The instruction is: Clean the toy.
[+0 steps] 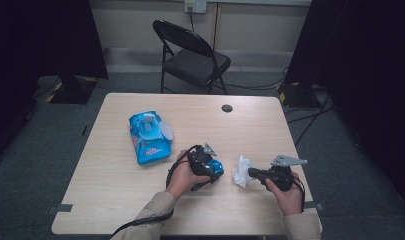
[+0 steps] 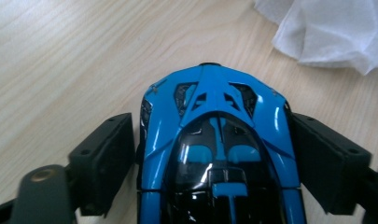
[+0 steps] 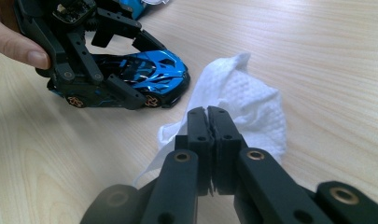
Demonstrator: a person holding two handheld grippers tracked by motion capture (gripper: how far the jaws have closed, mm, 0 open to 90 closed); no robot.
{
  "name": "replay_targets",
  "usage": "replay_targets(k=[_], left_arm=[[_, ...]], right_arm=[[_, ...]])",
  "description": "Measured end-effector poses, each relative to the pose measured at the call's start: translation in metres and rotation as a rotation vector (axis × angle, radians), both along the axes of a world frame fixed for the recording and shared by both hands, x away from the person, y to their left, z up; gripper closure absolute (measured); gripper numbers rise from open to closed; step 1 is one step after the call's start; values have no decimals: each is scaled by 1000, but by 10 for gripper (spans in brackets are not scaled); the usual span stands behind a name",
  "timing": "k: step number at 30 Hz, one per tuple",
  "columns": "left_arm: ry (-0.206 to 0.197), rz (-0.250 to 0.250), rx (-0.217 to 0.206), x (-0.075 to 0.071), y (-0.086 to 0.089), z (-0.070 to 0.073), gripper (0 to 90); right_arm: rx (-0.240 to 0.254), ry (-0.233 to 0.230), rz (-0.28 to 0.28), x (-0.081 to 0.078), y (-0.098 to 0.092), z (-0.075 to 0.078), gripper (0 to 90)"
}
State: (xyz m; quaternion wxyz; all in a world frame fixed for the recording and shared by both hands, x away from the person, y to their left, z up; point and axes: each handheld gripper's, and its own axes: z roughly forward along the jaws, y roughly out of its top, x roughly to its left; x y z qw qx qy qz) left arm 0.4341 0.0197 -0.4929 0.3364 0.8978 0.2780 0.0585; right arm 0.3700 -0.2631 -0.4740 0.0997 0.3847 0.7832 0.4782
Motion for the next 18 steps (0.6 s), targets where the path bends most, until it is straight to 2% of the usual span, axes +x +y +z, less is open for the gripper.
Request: replay_targets(k=[1,5,13,18], left_arm=[[0,0,0,0,0,0,229],[-16,16,15,-3,-3,0,236],[-22,31,-14,-5,4,5,243],[-35,38,-76,-8,15,21,243]], right_arm=[[-1,0,0,0,0,0,886],[-2,-1,3,0,0,0,886],[-15,6,7,0,1,-1,873],[-36,10,-8,1,4,-4,714]])
